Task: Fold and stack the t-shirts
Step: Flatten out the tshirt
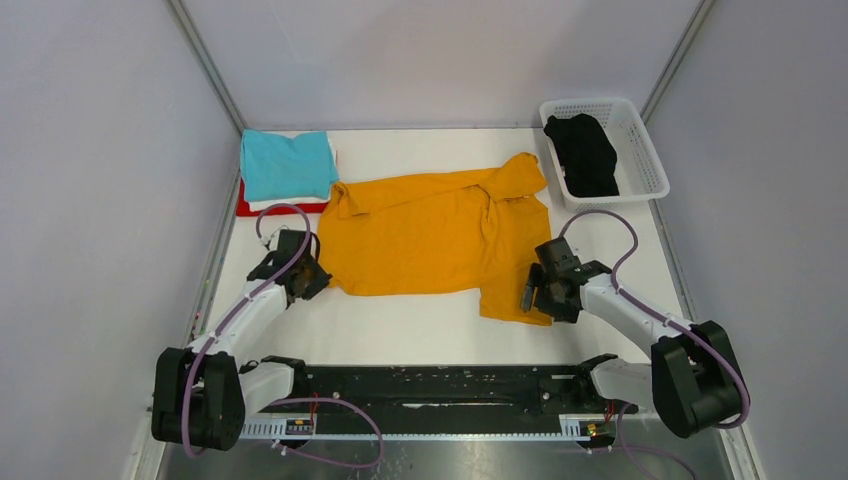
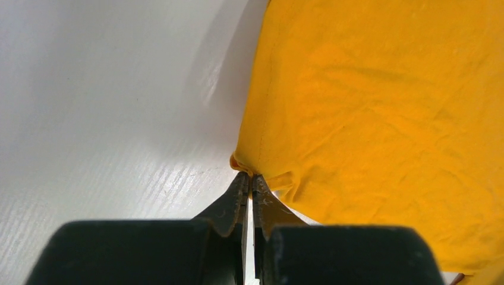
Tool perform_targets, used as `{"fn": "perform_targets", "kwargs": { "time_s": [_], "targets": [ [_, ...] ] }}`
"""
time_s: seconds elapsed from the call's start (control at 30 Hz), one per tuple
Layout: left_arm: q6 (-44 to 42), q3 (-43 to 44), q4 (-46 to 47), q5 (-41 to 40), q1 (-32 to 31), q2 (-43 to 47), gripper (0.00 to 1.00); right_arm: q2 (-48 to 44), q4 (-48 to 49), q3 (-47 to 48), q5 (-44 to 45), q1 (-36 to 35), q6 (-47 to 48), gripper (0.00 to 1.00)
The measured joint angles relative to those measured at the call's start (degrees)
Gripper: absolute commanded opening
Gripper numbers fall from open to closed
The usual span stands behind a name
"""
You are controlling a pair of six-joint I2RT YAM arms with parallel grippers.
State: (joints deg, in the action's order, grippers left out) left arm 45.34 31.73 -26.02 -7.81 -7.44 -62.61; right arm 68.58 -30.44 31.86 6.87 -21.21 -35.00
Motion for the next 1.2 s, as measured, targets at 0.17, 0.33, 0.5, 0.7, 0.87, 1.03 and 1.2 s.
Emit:
{"fn": "perform_targets", "kwargs": {
  "time_s": [0.17, 0.33, 0.5, 0.7, 0.87, 1.03, 1.2],
  "targets": [
    [0.00, 0.09, -0.94, 1.49, 0.00, -2.51, 0.00, 1.29, 1.33, 0.50, 0.13, 0.00, 0.24, 0.56],
    [0.07, 0.28, -1.95, 1.38, 0.00, -2.73, 0.00, 1.79, 2.05, 0.66, -0.37, 0.00, 0.31, 0.46],
    [0.35, 0.46, -3.30, 0.48, 0.00, -1.73, 0.00, 2.10, 2.34, 0.66, -1.05, -0.02, 0.50, 0.18],
    [1.14, 0.59, -4.83, -0.59, 0.00, 0.90, 0.00, 2.51, 2.47, 0.83, -1.88, -0.07, 1.01, 0.00],
    [1.53, 3.15, -7.08, -0.83, -0.04, 5.95, 0.00, -3.04, 0.28, 2.69, -0.35, -0.11, 1.49, 0.00],
    [1.68, 10.60, -7.93, -0.81, -0.31, 10.93, 0.00, -15.91, 0.31, 9.11, 4.48, -0.17, 1.77, 0.00],
    [1.70, 20.26, -8.52, -0.96, -0.81, 14.25, 0.00, -26.67, 0.96, 18.95, 11.17, -0.15, 3.72, 0.00]
  ]
}}
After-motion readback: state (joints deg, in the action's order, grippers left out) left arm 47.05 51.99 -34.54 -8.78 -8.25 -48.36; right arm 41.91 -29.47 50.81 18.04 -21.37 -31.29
